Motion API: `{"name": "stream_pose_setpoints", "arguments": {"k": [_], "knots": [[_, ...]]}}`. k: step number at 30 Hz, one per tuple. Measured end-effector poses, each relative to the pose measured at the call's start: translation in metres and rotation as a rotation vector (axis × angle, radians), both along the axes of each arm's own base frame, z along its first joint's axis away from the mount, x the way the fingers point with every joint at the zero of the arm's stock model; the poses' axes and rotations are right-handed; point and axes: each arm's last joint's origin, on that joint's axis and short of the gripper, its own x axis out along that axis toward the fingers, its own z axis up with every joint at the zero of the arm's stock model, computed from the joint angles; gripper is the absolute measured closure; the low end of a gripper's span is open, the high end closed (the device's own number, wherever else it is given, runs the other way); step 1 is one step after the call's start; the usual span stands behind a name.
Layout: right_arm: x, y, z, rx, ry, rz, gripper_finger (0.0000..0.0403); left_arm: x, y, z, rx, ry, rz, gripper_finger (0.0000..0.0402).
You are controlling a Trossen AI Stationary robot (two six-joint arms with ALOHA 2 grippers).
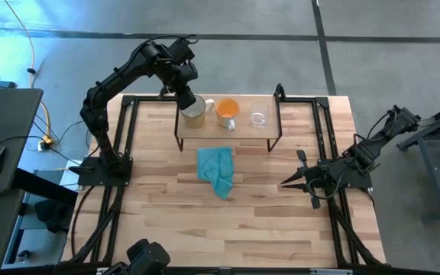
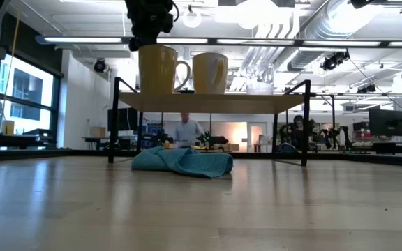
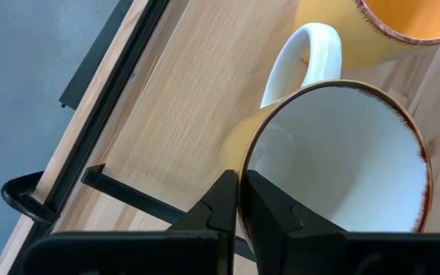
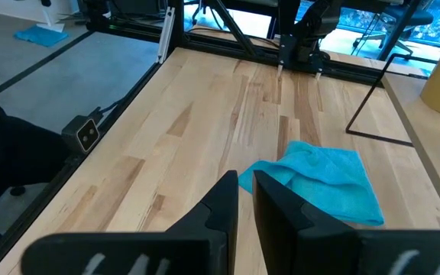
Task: Stack small to large cups/mugs on shelf
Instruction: Put the yellow mug on the shelf
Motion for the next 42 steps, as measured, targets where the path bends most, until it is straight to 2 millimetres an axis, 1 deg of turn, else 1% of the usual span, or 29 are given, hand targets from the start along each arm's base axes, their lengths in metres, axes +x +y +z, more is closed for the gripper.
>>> {"name": "stream_pose_setpoints", "arguments": {"k": [13,20,33,36,42], "knots": [[0.0,0.0,0.0,0.0,0.0,0.0,0.037,0.0,-0.0001,0.0,-0.004,-0.002,0.006,0.0387],[0.0,0.0,0.0,-0.006,-0.001,0.002,0.037,0.001,-0.0009,0.0002,-0.032,-0.03,-0.002,0.0387],[0.0,0.0,0.0,-0.007,-0.001,0.003,0.037,0.001,0.0001,0.0005,-0.009,-0.021,0.006,0.0385],[0.0,0.0,0.0,-0.007,-0.001,0.003,0.037,0.001,0.0002,0.0008,-0.007,-0.022,0.012,0.0368],[0.0,0.0,0.0,-0.007,-0.001,0.003,0.037,0.0002,0.001,0.0007,0.014,0.002,0.042,0.0303]]}}
